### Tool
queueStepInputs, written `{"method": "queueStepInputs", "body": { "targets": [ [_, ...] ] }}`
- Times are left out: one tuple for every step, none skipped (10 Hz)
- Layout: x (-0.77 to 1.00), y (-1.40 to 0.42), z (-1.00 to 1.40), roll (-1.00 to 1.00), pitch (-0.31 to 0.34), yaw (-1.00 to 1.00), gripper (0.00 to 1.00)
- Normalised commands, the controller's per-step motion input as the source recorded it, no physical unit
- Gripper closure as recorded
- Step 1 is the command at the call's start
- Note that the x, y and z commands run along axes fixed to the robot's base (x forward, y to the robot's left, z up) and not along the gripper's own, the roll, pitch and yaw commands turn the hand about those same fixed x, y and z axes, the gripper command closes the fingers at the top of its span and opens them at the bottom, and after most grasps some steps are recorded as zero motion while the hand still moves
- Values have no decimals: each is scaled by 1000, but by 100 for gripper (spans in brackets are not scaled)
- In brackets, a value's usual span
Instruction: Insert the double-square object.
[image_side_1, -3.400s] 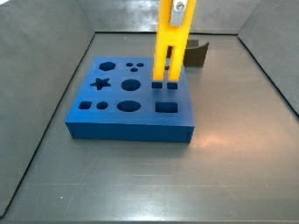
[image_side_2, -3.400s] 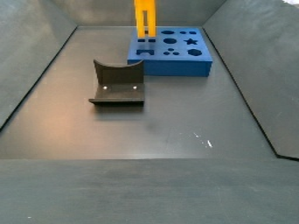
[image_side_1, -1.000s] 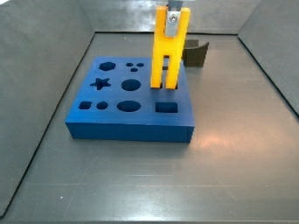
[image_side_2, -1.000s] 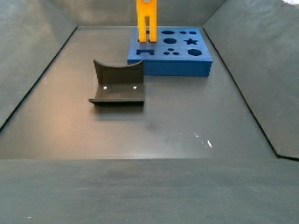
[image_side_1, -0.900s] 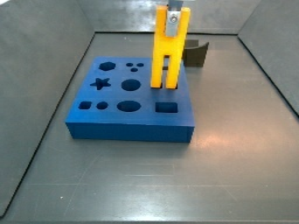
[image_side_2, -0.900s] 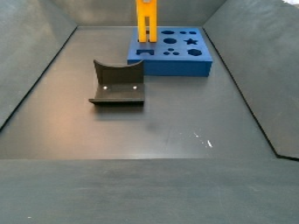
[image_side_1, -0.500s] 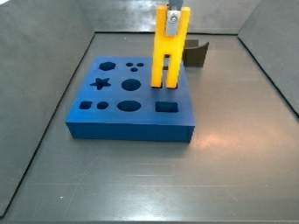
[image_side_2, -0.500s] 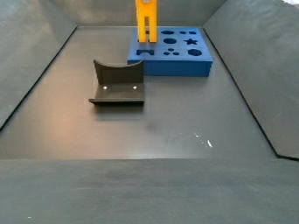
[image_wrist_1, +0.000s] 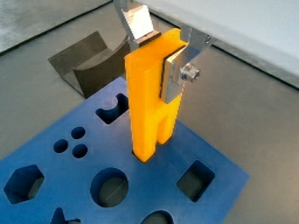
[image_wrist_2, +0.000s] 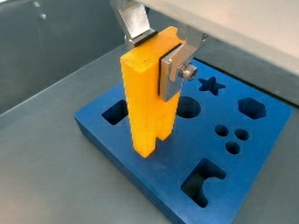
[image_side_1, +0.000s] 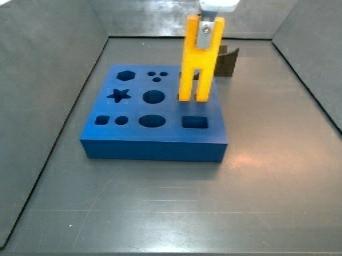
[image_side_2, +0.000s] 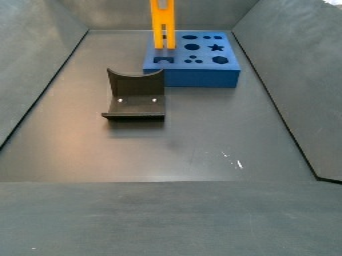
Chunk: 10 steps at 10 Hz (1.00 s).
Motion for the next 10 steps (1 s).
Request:
{"method": "queueStepInputs", "body": {
  "targets": [
    [0,0,-494,76,-57,-17,100],
    [0,0,-800,214,-56,-117,100],
    [-63,0,-791,264,0,-234,100],
    [-26,0,-754,271,0,-260,100],
    [0,-74,-794,271,0,-274,100],
    [0,-71,-823,237,0,-263,100],
    [0,-37,-877,186,-11,-251,100],
    [0,-46,-943,144,-49,-229,100],
    [-37,0,-689,87,-80,-60,100],
    [0,0,0,0,0,0,100]
  ]
}}
